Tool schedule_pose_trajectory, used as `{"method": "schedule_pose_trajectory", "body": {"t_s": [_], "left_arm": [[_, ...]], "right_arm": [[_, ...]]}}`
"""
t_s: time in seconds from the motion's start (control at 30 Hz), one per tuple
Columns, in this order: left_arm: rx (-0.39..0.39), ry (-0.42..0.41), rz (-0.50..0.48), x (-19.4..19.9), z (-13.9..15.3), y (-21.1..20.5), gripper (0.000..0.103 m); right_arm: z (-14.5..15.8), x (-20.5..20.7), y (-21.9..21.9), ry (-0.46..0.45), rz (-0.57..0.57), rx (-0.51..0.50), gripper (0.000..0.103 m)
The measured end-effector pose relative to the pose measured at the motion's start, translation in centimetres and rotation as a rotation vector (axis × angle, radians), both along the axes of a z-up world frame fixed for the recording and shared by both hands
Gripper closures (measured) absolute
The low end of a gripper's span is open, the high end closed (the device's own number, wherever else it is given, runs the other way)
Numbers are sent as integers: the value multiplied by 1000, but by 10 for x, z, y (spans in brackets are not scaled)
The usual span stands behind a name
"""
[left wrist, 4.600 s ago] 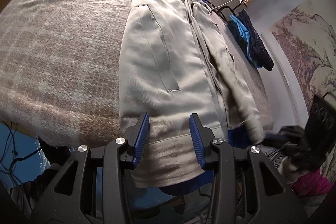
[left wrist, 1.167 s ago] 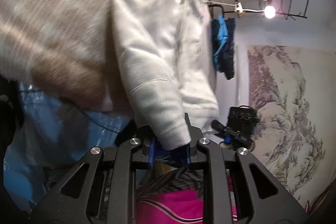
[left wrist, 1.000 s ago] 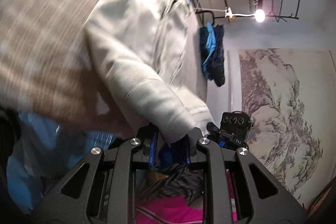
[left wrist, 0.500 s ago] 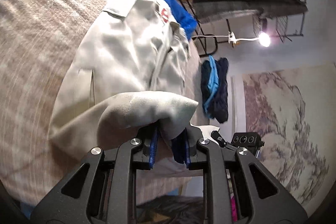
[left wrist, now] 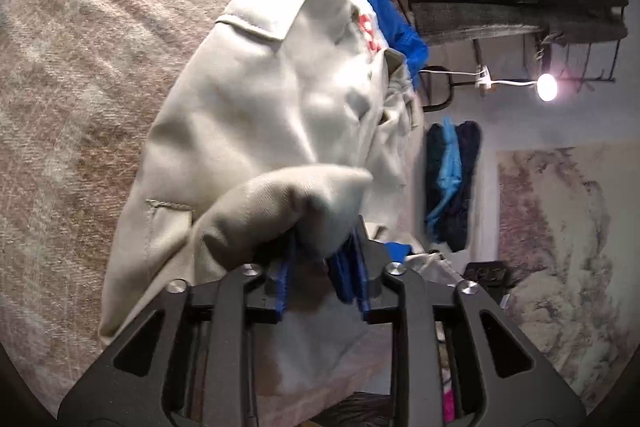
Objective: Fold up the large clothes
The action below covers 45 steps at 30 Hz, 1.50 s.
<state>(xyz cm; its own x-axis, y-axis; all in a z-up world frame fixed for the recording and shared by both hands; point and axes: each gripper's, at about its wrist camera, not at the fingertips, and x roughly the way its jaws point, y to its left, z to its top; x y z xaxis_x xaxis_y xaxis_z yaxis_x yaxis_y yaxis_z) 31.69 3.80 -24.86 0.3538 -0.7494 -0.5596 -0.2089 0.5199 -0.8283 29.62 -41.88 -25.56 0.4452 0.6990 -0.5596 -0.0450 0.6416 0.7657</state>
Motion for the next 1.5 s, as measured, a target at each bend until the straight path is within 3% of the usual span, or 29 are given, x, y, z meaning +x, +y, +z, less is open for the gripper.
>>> {"method": "schedule_pose_trajectory", "body": {"t_s": [0.07, 0.1, 0.23, 0.33, 0.5, 0.63, 0.87, 0.9, 0.93, 0.97, 1.03, 1.13, 1.23, 1.3, 1.37, 1.5], "left_arm": [[-25, -33, 14, 2, 9, 3, 60], [-28, -64, 23, 3, 16, 5, 57], [-9, -157, 22, 3, 41, 14, 56], [91, -208, -17, -5, 52, 20, 56], [234, -199, -90, -26, 33, 26, 56], [179, -130, -99, -24, 7, 27, 56], [174, -160, -122, -8, 0, 12, 56], [172, -163, -123, -8, -1, 11, 56], [176, -165, -125, -7, -1, 9, 66], [204, -174, -132, -8, -1, 7, 82], [227, -192, -127, -13, 5, 8, 87], [239, -203, -82, -23, 18, 15, 90], [355, -226, -35, -24, 29, 14, 91], [401, -202, -26, -10, 20, 8, 89], [455, -185, -44, 0, 11, 3, 76], [468, -183, 2, 0, 16, 15, 66]], "right_arm": [[1, -3, -13, -22, 4, 29, 59], [1, -6, -16, -30, 13, 29, 59], [-9, -15, -12, -44, 93, 22, 59], [-11, -25, 3, -80, 185, -58, 59], [-16, -32, 18, -121, 270, -94, 57], [-22, -23, 26, -122, 272, -92, 49], [-22, -5, 41, -152, 280, -77, 47], [-23, -4, 41, -150, 284, -67, 48], [-23, -2, 43, -147, 292, -51, 59], [-23, -2, 45, -150, 295, -50, 63], [-17, -3, 52, -171, 289, -71, 76], [-7, -7, 49, -187, 258, -89, 83], [9, -12, 39, -227, 210, -121, 87], [12, -4, 41, -246, 175, -192, 88], [2, 7, 49, -214, 167, -274, 89], [-1, 12, 59, -214, 172, -341, 89]]}}
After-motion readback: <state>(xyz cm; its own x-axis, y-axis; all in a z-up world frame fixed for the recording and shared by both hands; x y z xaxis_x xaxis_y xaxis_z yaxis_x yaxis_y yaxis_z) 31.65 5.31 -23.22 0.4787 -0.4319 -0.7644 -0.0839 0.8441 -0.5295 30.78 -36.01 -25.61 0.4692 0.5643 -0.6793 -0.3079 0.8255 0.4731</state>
